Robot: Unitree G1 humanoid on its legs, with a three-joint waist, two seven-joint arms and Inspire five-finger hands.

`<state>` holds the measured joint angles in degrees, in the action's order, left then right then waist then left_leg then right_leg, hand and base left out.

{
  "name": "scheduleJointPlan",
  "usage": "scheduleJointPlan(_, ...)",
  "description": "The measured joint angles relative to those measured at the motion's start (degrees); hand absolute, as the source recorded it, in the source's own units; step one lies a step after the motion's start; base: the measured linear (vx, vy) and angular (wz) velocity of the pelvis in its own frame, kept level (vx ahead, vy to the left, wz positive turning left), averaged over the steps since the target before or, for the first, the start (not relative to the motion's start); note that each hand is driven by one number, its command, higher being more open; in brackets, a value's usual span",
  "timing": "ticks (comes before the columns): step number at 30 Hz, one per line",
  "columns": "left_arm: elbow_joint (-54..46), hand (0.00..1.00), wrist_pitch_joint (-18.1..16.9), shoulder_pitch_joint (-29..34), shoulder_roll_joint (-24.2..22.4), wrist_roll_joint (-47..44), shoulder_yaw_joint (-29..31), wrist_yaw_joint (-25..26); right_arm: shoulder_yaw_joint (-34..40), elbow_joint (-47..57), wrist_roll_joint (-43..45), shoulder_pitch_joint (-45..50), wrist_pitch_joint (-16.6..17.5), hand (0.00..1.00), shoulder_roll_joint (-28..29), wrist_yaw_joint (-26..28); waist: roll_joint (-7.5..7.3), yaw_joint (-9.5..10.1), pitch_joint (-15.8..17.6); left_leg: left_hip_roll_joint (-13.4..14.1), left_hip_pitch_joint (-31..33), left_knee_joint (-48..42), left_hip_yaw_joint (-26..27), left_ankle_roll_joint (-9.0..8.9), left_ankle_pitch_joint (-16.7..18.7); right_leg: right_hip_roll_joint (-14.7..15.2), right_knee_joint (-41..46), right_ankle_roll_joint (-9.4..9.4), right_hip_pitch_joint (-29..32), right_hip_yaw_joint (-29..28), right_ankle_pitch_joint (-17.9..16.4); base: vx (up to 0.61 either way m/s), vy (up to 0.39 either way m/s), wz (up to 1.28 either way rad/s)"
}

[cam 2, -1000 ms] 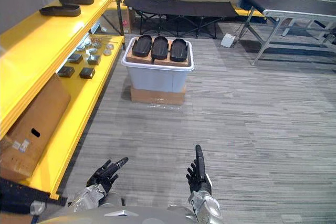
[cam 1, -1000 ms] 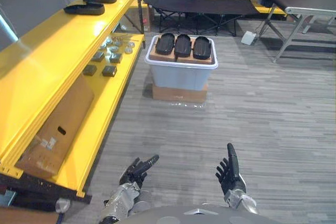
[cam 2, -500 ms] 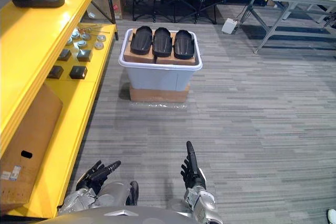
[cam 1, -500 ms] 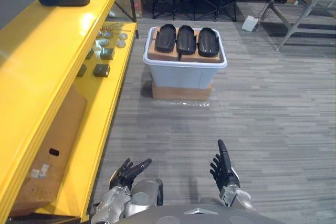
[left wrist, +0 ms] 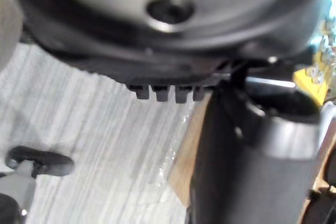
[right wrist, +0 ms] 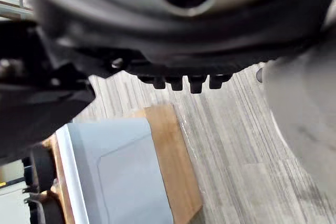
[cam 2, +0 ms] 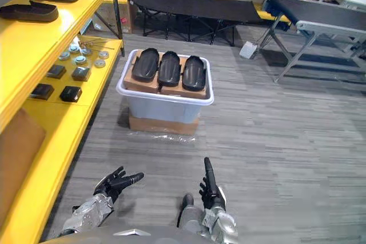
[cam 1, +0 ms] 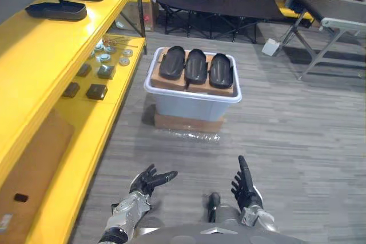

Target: Walk over and take three plastic housings, then place them on the shelf

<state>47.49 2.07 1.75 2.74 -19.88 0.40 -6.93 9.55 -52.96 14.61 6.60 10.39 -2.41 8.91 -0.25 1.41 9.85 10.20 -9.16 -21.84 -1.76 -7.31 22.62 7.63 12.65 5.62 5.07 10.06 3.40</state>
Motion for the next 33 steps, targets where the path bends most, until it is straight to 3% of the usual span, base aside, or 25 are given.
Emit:
scheduleJointPlan(1,-0.32,1.00,0.06,0.10,-0.58,-0.05,-0.36,-0.74,0.58,0.06,-0.10,0.02,0.23,1.00,-0.47,-0.26,0.48,-0.18,-0.33,1.34,0.25,-0.03,0.42,-0.32,0.00,-0.76,0.43,-0.95,-0.01,0.42,-2.28,0.26,-0.403,0.34)
scheduleJointPlan(2,-0.35,1.00,-0.14,-0.39,-2.50,-0.20,-0.71,-1.17,2.21,0.03,-0.01,-0.52,0.23,1.00,-1.29,-1.06,1.94,0.07,-0.35,3.42,-0.46,1.18,0.62,-1.56,-0.64,-2.20,2.83,-2.01,0.80,2.08,-4.77,0.24,-0.357,0.33)
scheduleJointPlan(3,-0.12,1.00,-0.29,-0.46,-3.49,-1.30,-1.08,-1.16,2.54,-0.04,-0.02,-1.00,0.03,1.00,-1.10,-1.45,1.27,0.15,-0.21,3.88,-0.50,1.58,1.03,-2.78,-2.96,-2.14,6.29,-2.92,1.96,2.54,-7.48,0.23,-0.379,0.28)
scheduleJointPlan(5,0.86,1.00,-0.32,0.45,-3.59,-3.41,-2.50,-1.02,2.21,-0.18,-0.20,-0.92,-0.03,1.00,-0.30,-1.71,0.14,0.05,-0.55,4.21,0.24,-0.68,1.33,-2.38,-6.79,-2.10,8.26,-4.24,1.61,3.16,-10.04,0.19,-0.391,0.18)
scheduleJointPlan(8,1.92,1.00,-1.13,0.33,-3.74,-5.31,-2.79,-0.92,0.99,-2.15,-0.24,-1.10,-0.07,1.00,-0.37,-1.71,0.84,0.02,-0.55,6.36,6.12,-12.42,0.52,-0.46,-12.78,-4.62,4.69,-5.14,-2.22,4.07,-11.22,0.16,-0.323,0.15)
scheduleJointPlan(10,1.86,1.00,-1.20,0.33,-3.82,-5.32,-2.84,-0.70,1.11,-3.27,-0.18,-1.62,-0.05,1.00,-1.18,-2.15,1.40,0.17,0.00,6.96,9.54,-19.22,1.14,-0.81,-11.54,-5.98,0.73,-5.97,-6.08,4.17,-10.50,0.16,-0.205,-0.02)
scheduleJointPlan(12,1.84,1.00,-1.49,0.36,-3.72,-5.30,-3.58,-0.73,1.25,-3.64,-0.22,-1.20,0.35,1.00,-1.90,-2.36,1.76,-0.31,0.20,5.17,10.75,-16.61,4.52,-1.05,-8.68,-5.77,-1.89,-5.97,-8.89,3.96,-10.18,0.15,-0.089,-0.09)
scheduleJointPlan(14,1.09,1.00,-1.99,0.49,-3.55,-5.27,-5.35,-0.72,1.71,-3.45,-0.13,-0.52,0.54,1.00,-2.45,-3.66,1.87,-0.44,0.47,1.04,10.96,-2.03,7.32,-0.78,-8.16,-5.06,-4.39,-5.69,-11.28,3.72,-10.10,0.14,0.001,-0.10)
scheduleJointPlan(15,0.80,1.00,-2.00,0.50,-3.55,-5.28,-5.44,-0.68,1.69,-3.23,-0.13,-0.51,0.55,1.00,-2.43,-4.09,1.84,-0.52,0.66,0.15,11.14,1.91,7.34,-0.65,-9.20,-4.92,-4.76,-5.62,-11.51,3.70,-10.10,0.16,0.085,-0.17)
scheduleJointPlan(16,0.14,1.00,-2.05,0.57,-3.22,-5.25,-6.17,-0.62,1.45,-2.21,-0.12,-0.27,0.60,1.00,-2.46,-4.97,1.72,-0.28,1.12,-1.10,11.18,5.90,6.77,0.50,-14.42,-4.60,-4.89,-4.90,-11.65,3.06,-9.98,0.13,0.099,-0.28)
scheduleJointPlan(17,-0.32,1.00,-2.04,0.53,-2.56,-5.09,-6.65,-0.60,0.67,-0.79,-0.06,-0.03,0.64,1.00,-1.97,-5.70,1.50,-0.23,1.27,-2.22,10.09,8.05,7.35,1.86,-16.73,-3.80,-5.00,-3.92,-11.92,2.21,-10.18,0.21,0.138,-0.22)
scheduleJointPlan(21,-4.71,1.00,-2.57,-0.20,0.41,-4.12,-9.62,-0.57,-2.07,4.18,-0.12,-0.54,1.27,1.00,-1.76,-6.39,-0.10,-0.82,2.48,-5.28,10.55,9.49,8.54,3.30,-17.43,-0.90,-6.49,-2.15,-11.26,2.12,-9.20,0.20,0.128,-0.05)
scheduleJointPlan(25,-6.88,1.00,-2.87,-0.16,2.46,-3.76,-11.36,-0.12,-3.88,7.02,0.46,-1.16,1.44,1.00,-1.81,-7.09,0.48,-1.09,2.40,-6.70,7.23,14.24,9.56,4.35,-18.12,0.18,-7.50,-1.47,-12.39,2.15,-8.80,0.12,0.066,-0.05)
scheduleJointPlan(26,-7.53,1.00,-1.66,2.39,3.94,-6.80,-11.49,5.53,-9.61,9.29,2.08,2.05,1.61,1.00,-1.72,-8.03,-0.99,-2.36,-0.20,-8.05,5.61,26.57,9.38,5.62,-26.88,0.28,-12.61,-0.11,-10.29,4.44,-4.12,0.00,0.000,0.00)
scheduleJointPlan(33,-7.53,1.00,-1.62,2.59,3.98,-6.70,-11.24,5.51,-9.29,9.18,2.62,2.10,1.61,1.00,-1.71,-7.72,-0.98,-2.35,-0.21,-8.06,5.65,26.57,9.32,5.43,-26.72,0.26,-12.81,-0.11,-10.39,4.54,-4.11,0.00,0.000,0.00)
